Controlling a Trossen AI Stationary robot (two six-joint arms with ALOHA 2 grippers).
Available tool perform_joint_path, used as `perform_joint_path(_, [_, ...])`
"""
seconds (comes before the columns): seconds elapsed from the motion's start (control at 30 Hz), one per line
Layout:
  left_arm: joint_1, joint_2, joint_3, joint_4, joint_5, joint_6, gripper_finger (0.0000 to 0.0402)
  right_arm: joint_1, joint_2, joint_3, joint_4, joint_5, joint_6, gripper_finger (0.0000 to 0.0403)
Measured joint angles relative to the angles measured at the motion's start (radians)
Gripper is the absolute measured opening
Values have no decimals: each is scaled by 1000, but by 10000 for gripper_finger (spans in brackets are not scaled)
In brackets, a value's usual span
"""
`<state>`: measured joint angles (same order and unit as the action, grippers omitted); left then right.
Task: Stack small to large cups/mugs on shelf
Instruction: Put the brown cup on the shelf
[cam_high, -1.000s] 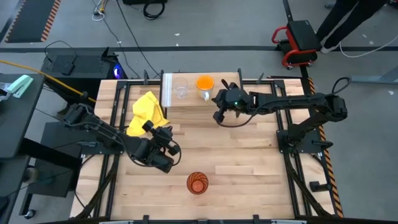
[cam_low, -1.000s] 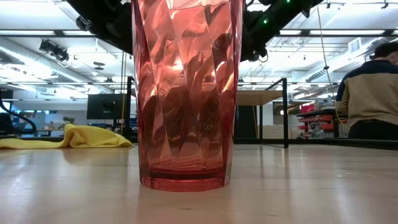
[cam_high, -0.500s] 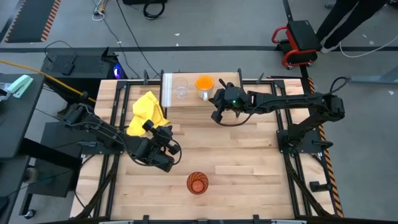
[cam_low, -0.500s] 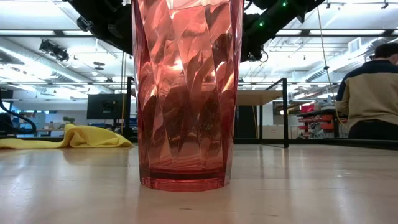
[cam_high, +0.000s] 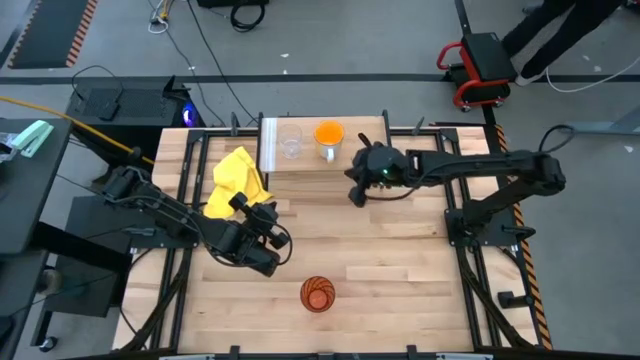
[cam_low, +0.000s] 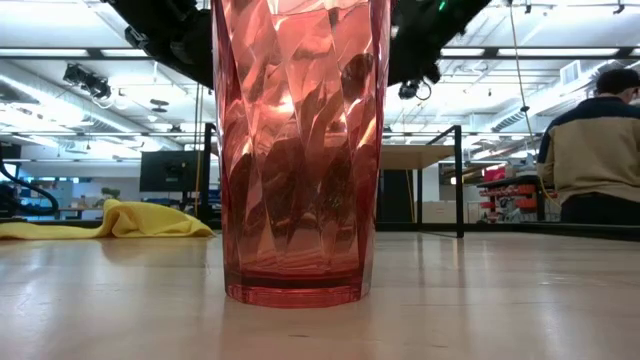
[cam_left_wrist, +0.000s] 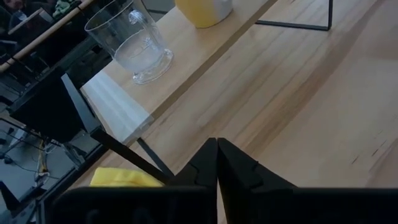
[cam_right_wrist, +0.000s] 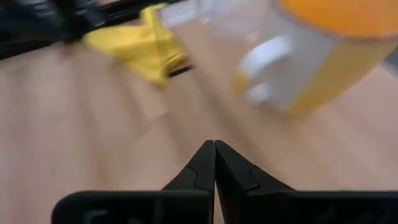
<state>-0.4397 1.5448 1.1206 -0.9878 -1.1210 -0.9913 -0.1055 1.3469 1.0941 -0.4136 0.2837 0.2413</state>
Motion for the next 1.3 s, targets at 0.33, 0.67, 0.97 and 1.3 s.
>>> perform_joint_path(0.33, [0,0,0,8,-2,0,37,277,-75,193,-394,-58,291,16])
perform_joint_path(0.67, [0,0,0,8,0,8,29,507,-126,213,-540,-26,483,15])
perform_joint_path(0.97, [0,0,0,7,0,19,37,567,-117,213,-562,85,522,12])
perform_joint_path(1.3, [0,0,0,7,8,18,29,561,-99,212,-542,89,492,13])
